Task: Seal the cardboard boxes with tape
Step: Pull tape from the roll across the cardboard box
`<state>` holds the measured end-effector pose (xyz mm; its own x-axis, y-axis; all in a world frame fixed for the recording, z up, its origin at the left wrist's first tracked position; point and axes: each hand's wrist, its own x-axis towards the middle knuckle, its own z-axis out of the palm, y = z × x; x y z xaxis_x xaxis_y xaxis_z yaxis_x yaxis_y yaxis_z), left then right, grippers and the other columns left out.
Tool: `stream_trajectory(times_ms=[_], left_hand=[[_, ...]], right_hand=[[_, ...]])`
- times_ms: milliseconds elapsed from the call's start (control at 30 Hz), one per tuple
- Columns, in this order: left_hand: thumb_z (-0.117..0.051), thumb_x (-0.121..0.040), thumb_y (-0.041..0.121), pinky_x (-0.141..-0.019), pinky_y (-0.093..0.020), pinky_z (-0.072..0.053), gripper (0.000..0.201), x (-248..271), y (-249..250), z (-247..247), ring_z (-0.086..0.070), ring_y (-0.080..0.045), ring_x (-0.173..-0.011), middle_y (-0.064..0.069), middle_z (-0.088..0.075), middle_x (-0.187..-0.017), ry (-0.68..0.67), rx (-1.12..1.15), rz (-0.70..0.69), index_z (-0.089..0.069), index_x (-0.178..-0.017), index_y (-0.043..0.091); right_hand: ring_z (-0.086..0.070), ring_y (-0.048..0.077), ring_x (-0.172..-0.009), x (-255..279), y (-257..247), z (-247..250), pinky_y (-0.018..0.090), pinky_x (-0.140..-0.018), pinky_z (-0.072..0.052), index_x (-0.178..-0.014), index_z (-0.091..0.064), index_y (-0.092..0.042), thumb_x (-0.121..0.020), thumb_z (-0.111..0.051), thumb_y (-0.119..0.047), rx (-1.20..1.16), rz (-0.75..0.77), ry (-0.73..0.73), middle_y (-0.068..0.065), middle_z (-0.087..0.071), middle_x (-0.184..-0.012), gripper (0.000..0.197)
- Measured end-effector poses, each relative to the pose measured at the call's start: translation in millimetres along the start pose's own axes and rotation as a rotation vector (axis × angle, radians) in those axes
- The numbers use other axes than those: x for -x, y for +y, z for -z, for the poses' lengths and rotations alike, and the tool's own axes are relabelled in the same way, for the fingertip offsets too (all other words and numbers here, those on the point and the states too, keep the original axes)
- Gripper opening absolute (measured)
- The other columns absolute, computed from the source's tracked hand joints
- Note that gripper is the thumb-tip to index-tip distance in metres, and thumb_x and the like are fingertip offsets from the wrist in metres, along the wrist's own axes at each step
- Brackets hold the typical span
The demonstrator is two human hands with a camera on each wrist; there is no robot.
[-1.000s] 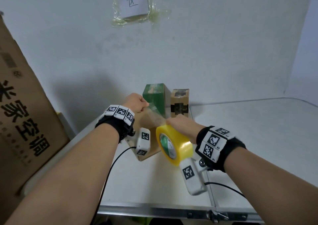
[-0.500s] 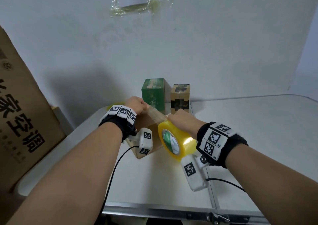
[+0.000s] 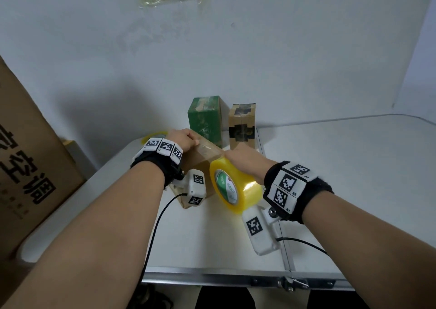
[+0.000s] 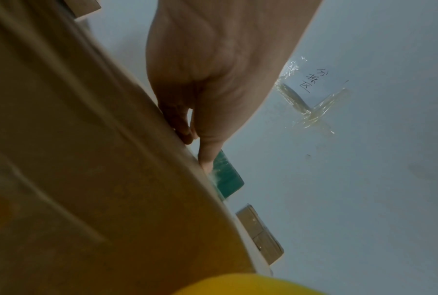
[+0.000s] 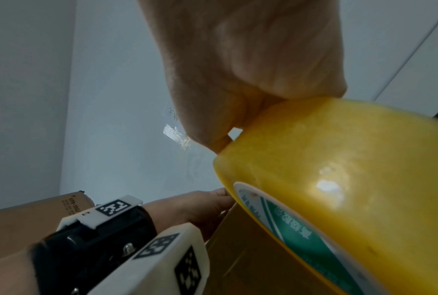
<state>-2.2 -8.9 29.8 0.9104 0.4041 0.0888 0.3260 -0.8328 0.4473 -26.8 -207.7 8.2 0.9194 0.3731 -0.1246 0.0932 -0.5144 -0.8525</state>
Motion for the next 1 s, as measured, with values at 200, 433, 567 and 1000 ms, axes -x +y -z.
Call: stream_trajectory(times_ms=[200,433,567,1000], left_hand=[[-0.052,-0.095,0.021,-0.094,-0.046,-0.050,0.026,-1.2,-3.3,7.8,-0.057,-0.036,-0.107,-0.015,-0.057,-0.115,-0.057,0.093,0.016,-0.050,-0.121,0.018],[-0.027,-0.102,0.035,-0.111,-0.042,-0.033,0.040,21.0,-19.3,0.3,-0.045,-0.022,-0.131,0.003,-0.050,-0.143,-0.220,-0.202,-0.457,-0.052,-0.134,0.033],[-0.017,-0.106,0.038,-0.121,-0.042,-0.011,0.048,18.8,-19.6,-12.1,-0.018,-0.024,-0.148,0.003,-0.021,-0.161,-0.269,-0.315,-0.358,-0.023,-0.153,0.029],[-0.019,-0.103,0.051,-0.121,-0.048,-0.007,0.053,59.3,-20.0,-8.2,-0.011,-0.013,-0.149,0.011,-0.018,-0.160,-0.256,-0.218,-0.434,-0.023,-0.153,0.033]], right_hand=[[-0.043,0.015,-0.063,0.4,1.0,-4.6,0.025,-0.052,-0.031,-0.093,-0.049,-0.008,-0.092,-0.049,-0.027,-0.033,-0.025,0.016,0.001,-0.044,-0.074,0.019],[-0.049,0.024,-0.085,2.8,2.4,-11.2,0.028,-0.057,-0.032,-0.118,-0.050,-0.003,-0.091,-0.050,-0.032,-0.027,-0.024,0.043,0.009,-0.050,-0.096,0.040],[-0.053,0.027,-0.092,5.9,3.6,-11.7,0.030,-0.069,-0.040,-0.127,-0.048,0.000,-0.092,-0.049,-0.035,-0.043,-0.019,0.043,0.012,-0.054,-0.103,0.050],[-0.049,0.024,-0.092,14.4,1.0,-12.5,0.032,-0.079,-0.038,-0.125,-0.049,0.003,-0.101,-0.043,-0.032,-0.011,0.051,0.041,0.010,-0.050,-0.101,0.043]])
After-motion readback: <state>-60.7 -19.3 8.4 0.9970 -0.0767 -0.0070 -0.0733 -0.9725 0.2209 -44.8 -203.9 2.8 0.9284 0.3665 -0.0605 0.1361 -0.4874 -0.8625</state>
